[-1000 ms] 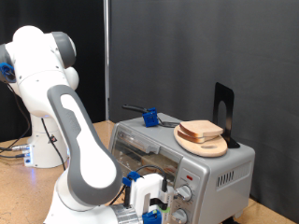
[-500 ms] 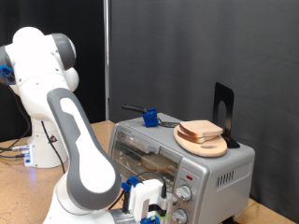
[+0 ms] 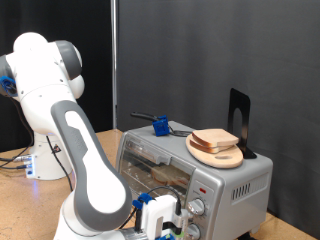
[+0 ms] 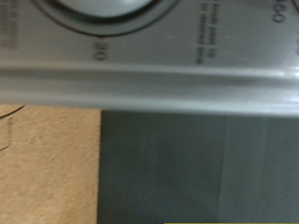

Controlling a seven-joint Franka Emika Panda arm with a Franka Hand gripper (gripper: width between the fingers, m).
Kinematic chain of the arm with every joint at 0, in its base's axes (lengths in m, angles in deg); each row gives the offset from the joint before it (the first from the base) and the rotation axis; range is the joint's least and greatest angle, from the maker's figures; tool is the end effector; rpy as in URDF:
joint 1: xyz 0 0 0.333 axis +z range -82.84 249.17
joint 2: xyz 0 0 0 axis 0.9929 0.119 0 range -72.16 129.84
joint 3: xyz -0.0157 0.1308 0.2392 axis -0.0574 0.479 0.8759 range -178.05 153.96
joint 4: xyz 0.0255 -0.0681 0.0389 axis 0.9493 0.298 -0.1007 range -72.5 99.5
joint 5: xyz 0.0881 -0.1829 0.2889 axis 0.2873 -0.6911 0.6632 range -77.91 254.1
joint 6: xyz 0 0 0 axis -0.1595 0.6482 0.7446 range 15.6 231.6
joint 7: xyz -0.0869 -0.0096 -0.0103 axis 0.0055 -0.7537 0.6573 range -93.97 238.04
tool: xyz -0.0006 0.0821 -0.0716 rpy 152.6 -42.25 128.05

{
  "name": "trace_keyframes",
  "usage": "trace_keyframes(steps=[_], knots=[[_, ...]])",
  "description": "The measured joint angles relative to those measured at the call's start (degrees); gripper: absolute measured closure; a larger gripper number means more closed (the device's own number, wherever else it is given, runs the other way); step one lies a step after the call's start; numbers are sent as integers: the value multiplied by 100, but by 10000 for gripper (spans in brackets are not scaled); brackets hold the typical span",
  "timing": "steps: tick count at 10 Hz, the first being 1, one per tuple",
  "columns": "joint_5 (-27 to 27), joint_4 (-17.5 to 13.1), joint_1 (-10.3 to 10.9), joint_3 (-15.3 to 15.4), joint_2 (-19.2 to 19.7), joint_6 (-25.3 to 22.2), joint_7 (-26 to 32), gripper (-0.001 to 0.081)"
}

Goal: Make a piece of toast with the oven

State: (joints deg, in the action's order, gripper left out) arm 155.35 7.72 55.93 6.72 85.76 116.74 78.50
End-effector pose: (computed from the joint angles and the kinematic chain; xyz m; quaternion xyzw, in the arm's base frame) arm 0.6138 -0.0359 0.1390 -0.6871 0.2979 0.1932 0.6339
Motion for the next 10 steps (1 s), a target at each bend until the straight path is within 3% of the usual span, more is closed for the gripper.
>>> trace_keyframes(steps=[10], knots=[[186, -284, -73, 0, 204, -563, 251, 124]])
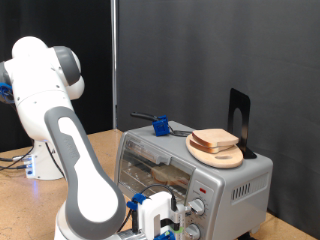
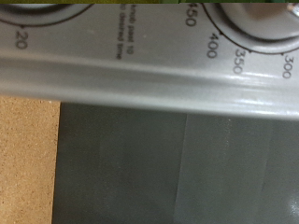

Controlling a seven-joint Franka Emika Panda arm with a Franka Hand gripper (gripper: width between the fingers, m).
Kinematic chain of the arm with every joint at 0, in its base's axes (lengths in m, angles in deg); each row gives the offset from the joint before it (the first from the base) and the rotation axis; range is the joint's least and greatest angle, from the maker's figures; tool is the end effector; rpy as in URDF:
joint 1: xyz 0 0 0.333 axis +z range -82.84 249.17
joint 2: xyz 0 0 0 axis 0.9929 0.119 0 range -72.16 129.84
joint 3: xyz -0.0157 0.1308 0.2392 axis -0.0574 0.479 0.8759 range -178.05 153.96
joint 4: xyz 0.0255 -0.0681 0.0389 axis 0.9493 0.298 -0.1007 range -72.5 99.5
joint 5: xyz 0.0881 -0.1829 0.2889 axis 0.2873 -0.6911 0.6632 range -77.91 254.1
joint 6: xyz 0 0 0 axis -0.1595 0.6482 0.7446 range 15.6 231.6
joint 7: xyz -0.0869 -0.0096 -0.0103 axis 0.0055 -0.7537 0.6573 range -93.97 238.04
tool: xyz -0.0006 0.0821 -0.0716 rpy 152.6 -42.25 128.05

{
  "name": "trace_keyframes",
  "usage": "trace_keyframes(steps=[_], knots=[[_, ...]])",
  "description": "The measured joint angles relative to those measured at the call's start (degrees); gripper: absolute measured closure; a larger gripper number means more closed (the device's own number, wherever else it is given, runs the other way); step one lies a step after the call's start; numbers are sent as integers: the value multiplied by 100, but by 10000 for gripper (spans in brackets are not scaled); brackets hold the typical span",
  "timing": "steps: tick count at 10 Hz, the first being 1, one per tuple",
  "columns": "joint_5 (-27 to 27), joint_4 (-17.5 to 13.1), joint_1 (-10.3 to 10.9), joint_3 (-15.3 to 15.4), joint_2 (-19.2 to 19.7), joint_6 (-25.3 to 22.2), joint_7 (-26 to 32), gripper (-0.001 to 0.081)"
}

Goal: Make a piece of toast with the oven

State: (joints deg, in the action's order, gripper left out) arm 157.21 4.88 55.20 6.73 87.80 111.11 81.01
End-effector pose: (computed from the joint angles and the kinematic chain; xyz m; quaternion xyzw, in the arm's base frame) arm 0.6164 -0.0394 0.1438 -0.6658 0.2625 0.1924 0.6714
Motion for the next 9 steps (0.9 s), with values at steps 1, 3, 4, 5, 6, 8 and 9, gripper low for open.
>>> trace_keyframes(steps=[1, 3, 4, 5, 6, 8, 9], knots=[[7, 0, 0, 0, 0, 6, 43, 124], [7, 0, 11, -4, 1, 78, 67, 124], [1, 0, 27, -9, 1, 122, 64, 124], [0, 0, 46, -10, 1, 170, 64, 124], [1, 0, 63, -10, 1, 213, 64, 124], [1, 0, 72, -10, 1, 232, 69, 124], [1, 0, 72, -10, 1, 232, 69, 124]])
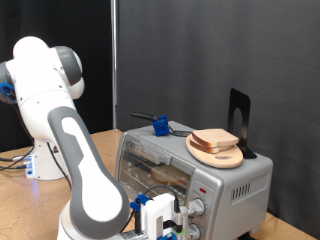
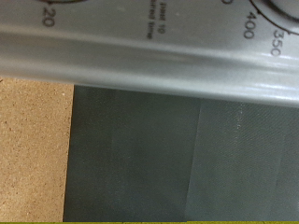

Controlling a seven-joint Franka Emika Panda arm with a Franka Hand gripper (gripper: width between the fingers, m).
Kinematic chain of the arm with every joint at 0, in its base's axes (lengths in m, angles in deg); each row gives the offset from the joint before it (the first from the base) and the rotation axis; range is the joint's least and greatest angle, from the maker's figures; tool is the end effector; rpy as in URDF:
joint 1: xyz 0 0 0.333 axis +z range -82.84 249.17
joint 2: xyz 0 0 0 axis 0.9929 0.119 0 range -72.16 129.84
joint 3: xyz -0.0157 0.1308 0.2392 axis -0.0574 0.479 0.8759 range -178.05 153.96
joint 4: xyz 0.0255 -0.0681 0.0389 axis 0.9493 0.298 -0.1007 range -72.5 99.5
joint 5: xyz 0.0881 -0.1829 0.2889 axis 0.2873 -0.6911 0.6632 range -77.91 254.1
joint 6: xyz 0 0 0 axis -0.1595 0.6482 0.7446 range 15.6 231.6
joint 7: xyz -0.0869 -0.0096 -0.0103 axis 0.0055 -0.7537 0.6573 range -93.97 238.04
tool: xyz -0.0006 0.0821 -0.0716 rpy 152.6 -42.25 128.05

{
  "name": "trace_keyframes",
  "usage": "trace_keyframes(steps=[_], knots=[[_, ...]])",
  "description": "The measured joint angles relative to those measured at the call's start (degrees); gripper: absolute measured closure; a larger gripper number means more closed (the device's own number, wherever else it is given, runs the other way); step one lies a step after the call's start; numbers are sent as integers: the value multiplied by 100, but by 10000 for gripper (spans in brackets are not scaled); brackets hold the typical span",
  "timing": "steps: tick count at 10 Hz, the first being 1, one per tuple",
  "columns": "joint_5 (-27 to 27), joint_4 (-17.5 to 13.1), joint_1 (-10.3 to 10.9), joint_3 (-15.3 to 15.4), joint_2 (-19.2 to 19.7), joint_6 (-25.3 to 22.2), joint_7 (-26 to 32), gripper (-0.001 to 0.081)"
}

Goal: Make a piece of toast with the oven

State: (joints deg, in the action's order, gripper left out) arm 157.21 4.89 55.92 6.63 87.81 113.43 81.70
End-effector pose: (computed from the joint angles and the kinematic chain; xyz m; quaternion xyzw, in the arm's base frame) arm 0.6193 -0.0364 0.1402 -0.6752 0.2678 0.1800 0.6634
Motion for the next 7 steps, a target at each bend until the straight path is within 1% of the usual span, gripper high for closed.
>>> trace_keyframes(steps=[1, 2, 3, 4, 5, 6, 7], knots=[[0, 0, 0, 0, 0, -1, 0, 124], [0, 0, -1, 0, 0, -2, 0, 232], [0, 0, -1, 0, 0, -3, 0, 232], [0, 0, -2, -1, 0, -4, 0, 436], [-1, 0, -2, -3, 0, -4, 0, 436], [-13, 1, -2, -11, 0, 2, -6, 611], [-33, 13, -3, -28, 0, 21, -6, 611]])
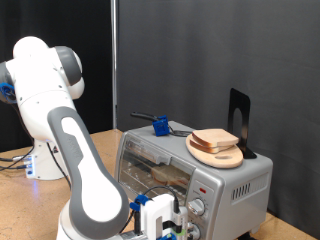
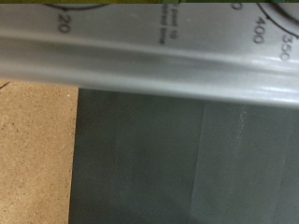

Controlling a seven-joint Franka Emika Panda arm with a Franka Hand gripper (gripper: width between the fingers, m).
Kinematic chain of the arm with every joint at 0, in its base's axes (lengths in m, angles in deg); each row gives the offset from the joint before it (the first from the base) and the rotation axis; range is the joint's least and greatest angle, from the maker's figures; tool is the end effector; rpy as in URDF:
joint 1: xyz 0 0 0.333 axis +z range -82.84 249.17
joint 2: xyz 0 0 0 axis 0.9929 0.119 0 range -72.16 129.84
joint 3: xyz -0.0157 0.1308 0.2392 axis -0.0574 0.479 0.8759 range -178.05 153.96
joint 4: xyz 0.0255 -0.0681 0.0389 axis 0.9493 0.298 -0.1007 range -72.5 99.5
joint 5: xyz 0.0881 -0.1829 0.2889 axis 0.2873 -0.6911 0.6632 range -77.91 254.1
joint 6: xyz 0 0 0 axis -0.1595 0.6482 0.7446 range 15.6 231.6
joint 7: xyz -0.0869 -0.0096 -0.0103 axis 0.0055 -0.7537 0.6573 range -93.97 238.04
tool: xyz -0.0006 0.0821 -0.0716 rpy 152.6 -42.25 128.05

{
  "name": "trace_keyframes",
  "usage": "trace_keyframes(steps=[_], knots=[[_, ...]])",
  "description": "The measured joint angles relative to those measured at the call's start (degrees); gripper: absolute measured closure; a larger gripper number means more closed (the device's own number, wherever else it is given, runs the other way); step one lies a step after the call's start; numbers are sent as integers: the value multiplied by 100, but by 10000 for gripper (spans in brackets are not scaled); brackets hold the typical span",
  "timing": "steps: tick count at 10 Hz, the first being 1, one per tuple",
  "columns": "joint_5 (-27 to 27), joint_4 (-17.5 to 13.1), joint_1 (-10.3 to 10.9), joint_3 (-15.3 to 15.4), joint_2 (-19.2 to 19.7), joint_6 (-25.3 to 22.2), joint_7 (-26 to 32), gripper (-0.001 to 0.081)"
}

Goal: Make a piece of toast with the oven

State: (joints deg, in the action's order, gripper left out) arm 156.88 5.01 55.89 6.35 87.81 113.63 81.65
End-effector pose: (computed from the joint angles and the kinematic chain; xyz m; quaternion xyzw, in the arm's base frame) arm 0.6181 -0.0390 0.1378 -0.6778 0.2705 0.1801 0.6596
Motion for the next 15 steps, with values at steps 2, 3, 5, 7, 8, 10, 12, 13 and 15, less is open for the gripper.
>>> trace_keyframes(steps=[2, 3, 5, 7, 8, 10, 12, 13, 15], knots=[[-31, 3, 0, -17, -2, 0, 0, 793], [-48, 8, 0, -22, -4, 0, -4, 793], [-101, 31, 3, -35, -26, 43, -100, 803], [-225, 57, 10, -48, -53, 106, -346, 806], [-271, 74, 20, -53, -67, 162, -507, 806], [-311, 83, 36, -53, -75, 240, -779, 806], [-424, 57, 45, -54, -82, 239, -1175, 806], [-477, 42, 51, -53, -88, 241, -1296, 806], [-457, 54, 42, -39, -91, 258, -1046, 806]])
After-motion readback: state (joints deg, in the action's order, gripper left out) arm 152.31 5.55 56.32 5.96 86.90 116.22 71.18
